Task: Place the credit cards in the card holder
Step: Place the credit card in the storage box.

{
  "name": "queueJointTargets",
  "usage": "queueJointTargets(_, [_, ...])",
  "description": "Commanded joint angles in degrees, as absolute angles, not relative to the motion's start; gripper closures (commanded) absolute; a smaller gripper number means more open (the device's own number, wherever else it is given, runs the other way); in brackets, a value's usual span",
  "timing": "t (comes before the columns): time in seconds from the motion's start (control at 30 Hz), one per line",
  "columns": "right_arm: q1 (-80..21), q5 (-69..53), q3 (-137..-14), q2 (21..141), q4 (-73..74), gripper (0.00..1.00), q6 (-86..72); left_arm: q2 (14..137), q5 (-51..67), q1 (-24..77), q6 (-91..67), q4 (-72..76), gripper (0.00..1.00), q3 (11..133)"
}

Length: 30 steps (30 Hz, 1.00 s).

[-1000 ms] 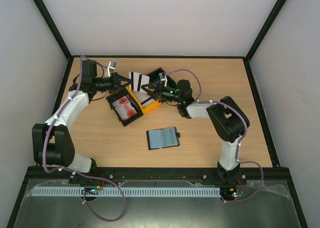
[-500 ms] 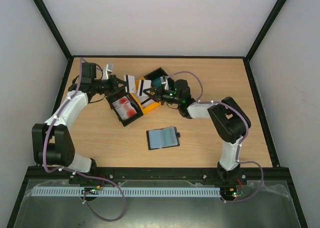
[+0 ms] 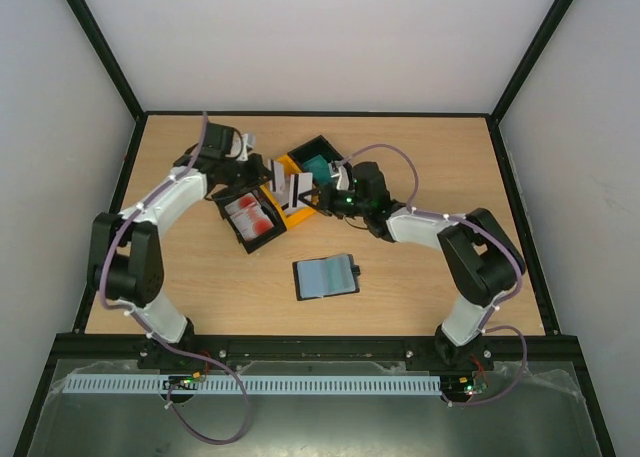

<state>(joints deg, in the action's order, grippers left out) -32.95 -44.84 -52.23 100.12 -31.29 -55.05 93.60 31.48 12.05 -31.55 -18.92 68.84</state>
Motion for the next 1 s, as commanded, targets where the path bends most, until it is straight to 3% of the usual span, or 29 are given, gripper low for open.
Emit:
queueJointTargets(0.0, [-32.70,-40.67,-49.51,94.63,-22.80,0.98,-47.64,98.48,21.62,15.36,-35.63,-21.26,0.98,73.67])
queueJointTargets(0.43, [-32.70,-36.98,-46.58,90.19,-18.19,0.98,-45.36,107.81,19.67,21.23,-29.05,-28.87,0.94,79.06])
queueJointTargets(0.6, [-32.70,-37.49,-46.67,90.40,-18.25,0.98,-45.26,108.42,17.78,21.94,-26.47,-30.87,0.82,79.97])
queueJointTargets(0.77, [-32.70,-38.58,-46.54,90.15,-19.36,0.98,-45.42,106.35,15.62,22.07,-26.45,-31.76,0.62,81.58])
queueJointTargets(0.97, [-32.70,-43.67,-47.80,89.99,-22.99,0.98,-46.09,95.06,14.34,22.15,-30.92,-25.55,0.44,76.41])
